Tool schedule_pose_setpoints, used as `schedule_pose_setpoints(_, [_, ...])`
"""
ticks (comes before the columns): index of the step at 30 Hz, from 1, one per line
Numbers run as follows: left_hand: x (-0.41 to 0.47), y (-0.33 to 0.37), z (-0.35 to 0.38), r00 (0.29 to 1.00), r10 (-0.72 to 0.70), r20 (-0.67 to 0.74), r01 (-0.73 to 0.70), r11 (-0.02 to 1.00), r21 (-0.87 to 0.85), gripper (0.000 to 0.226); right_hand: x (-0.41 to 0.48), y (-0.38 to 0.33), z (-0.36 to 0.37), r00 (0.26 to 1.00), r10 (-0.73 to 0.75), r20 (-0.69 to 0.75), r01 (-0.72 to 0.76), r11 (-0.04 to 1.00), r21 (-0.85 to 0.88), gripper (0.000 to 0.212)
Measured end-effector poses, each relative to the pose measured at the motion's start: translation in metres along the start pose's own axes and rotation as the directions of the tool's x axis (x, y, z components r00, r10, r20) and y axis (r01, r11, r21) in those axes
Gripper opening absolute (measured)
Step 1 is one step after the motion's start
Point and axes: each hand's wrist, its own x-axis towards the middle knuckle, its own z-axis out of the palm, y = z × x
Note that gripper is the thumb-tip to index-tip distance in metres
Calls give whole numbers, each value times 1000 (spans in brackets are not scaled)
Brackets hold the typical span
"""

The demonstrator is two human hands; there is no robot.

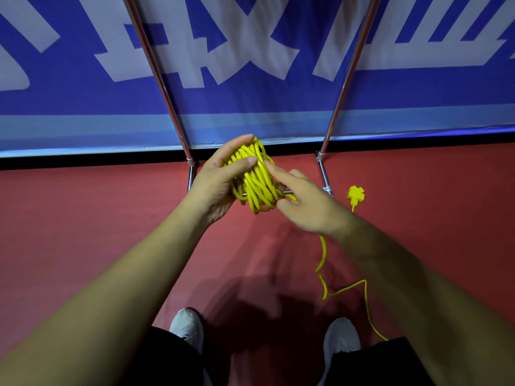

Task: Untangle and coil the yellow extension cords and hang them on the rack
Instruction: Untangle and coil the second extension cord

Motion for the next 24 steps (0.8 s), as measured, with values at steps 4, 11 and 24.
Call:
schedule_pose_setpoints(4, [-1,0,6,1000,2,-3,-2,996,-93,44,0,-3,6,999,-43,-33,42,999,-19,85])
schedule_pose_setpoints(11, [-3,-15,4,988,-52,-146,53,999,0,33,-2,-7,7,996,-87,9,88,995,-50,75])
schedule_pose_setpoints(24, [12,14,-9,973,-38,-227,-27,961,-274,29,-1,-27,24,869,468,-160,-370,830,417,79])
